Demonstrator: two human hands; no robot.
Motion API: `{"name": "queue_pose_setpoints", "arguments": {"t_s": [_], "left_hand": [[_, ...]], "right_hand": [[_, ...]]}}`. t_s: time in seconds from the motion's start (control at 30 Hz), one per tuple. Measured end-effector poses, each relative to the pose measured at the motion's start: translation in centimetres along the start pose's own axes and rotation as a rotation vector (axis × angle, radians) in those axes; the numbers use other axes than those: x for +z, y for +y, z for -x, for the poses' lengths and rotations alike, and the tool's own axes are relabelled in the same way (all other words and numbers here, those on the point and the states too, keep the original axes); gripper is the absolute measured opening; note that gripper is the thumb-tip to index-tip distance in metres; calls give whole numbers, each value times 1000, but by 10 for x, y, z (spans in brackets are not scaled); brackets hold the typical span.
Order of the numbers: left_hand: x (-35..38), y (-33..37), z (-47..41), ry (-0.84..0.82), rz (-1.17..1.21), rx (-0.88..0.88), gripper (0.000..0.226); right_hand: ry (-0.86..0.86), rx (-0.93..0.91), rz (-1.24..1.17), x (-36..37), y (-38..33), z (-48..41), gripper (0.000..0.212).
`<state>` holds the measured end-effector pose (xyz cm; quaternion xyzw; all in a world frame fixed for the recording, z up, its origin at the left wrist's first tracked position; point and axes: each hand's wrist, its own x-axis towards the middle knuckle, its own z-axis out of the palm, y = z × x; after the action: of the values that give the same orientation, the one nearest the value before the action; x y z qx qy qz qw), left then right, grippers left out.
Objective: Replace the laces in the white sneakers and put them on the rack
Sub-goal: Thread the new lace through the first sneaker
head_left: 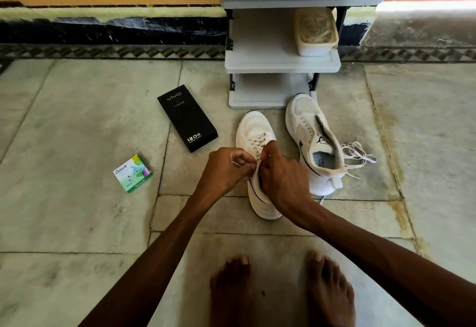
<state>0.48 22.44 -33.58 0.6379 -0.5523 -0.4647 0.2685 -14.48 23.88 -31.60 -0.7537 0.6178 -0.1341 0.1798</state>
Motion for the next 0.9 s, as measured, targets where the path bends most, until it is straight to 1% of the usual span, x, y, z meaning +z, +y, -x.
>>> {"name": "queue_pose_setpoints", "arguments": {"t_s": [0.2, 0.37, 0.43, 0.57, 0.63, 0.73, 0.9], "left_hand": [[3, -3, 4, 27, 50, 2, 5], [6, -4, 8, 40, 76, -19, 5], [8, -4, 9, 70, 40, 8, 3], [14, -7, 16, 163, -111, 76, 1], [14, -11, 17, 159, -82, 81, 2], [13, -13, 17, 148, -29, 83, 4], [13, -12, 17, 104, -7, 49, 9]], "right_hand": [[59, 69, -119, 3, 2, 3, 16], [125, 94, -126, 8, 2, 4, 17], [118, 97, -103, 9, 0, 5, 16], [68, 100, -66, 7, -3, 4, 18], [65, 105, -94, 6, -1, 4, 16], [66, 106, -129, 7, 2, 4, 19], [53, 128, -90, 7, 1, 3, 20]]}}
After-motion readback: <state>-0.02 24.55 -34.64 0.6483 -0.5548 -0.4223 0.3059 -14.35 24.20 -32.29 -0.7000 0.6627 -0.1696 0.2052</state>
